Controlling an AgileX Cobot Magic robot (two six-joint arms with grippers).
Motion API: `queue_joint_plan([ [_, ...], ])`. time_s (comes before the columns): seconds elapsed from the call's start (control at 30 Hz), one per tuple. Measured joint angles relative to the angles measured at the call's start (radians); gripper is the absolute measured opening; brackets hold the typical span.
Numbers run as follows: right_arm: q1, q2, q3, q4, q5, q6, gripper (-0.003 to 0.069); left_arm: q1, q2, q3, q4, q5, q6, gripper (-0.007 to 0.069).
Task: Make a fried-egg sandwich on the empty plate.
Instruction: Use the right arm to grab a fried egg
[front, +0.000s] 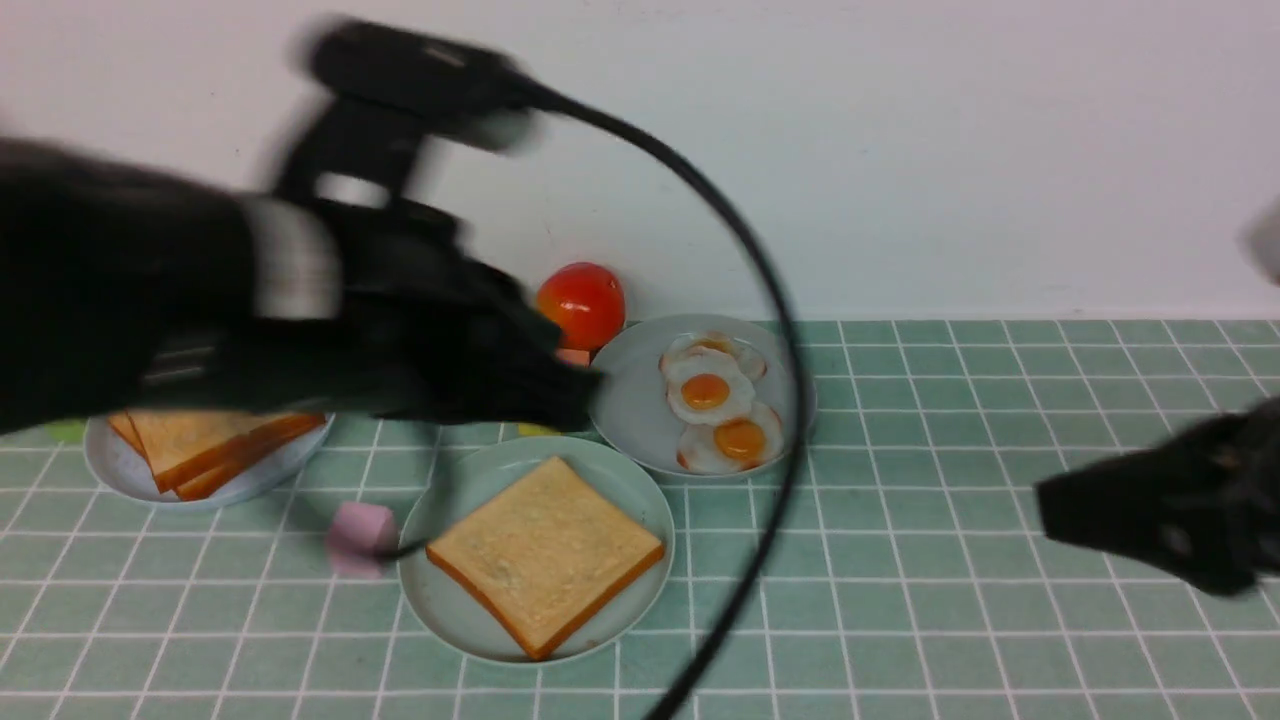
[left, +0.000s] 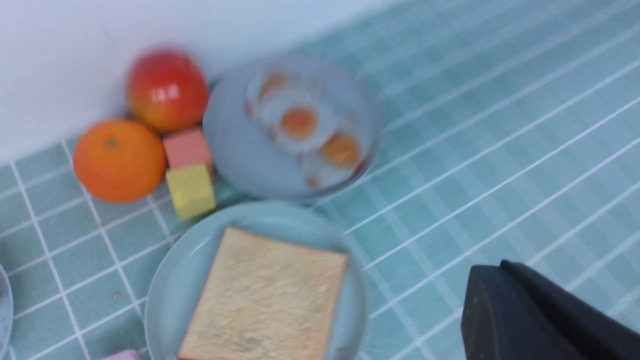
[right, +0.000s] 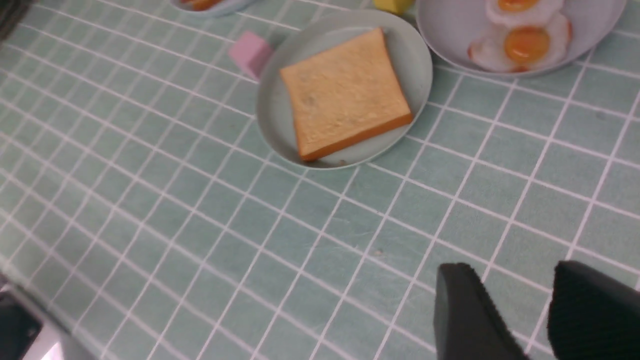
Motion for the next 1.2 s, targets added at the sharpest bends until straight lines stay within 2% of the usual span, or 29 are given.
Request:
queue_joint_plan([
  [0.03,0.000,0.009,-0.003,0.000,-0.002,0.000,0.0254,0.000,-0.015,0.009,-0.002,-0.002,0.000,-0.0013],
  [0.23,0.000,0.306,-0.149,0.003,-0.021,0.000,0.0245,0.000,-0.498,0.337,-0.016,-0.131,-0.036,-0.0013],
  [0.27,0.000,0.315,-0.149,0.003,-0.021,0.000,0.0245,0.000,-0.512,0.347,-0.016,-0.136,-0.039,-0.0013],
  [0.3,0.000,0.391,-0.202,0.010,-0.022,0.000,0.0245,0.000,-0.627,0.431,-0.013,-0.182,-0.075,-0.0013],
  [0.43,0.000,0.571,-0.332,0.021,-0.029,0.000,0.0245,0.000,-0.777,0.549,0.035,-0.236,-0.153,-0.0013],
  [0.63,0.000,0.818,-0.540,0.022,-0.051,0.058,0.0274,0.000,-0.821,0.588,0.107,-0.248,-0.247,-0.0013],
  [0.9,-0.009,1.101,-0.787,0.025,-0.066,0.139,0.0343,0.000,-0.776,0.589,0.125,-0.257,-0.260,-0.0013],
  [1.2,-0.061,1.284,-0.959,0.049,-0.094,0.193,0.0355,0.000,-0.774,0.589,0.127,-0.259,-0.260,-0.0013],
])
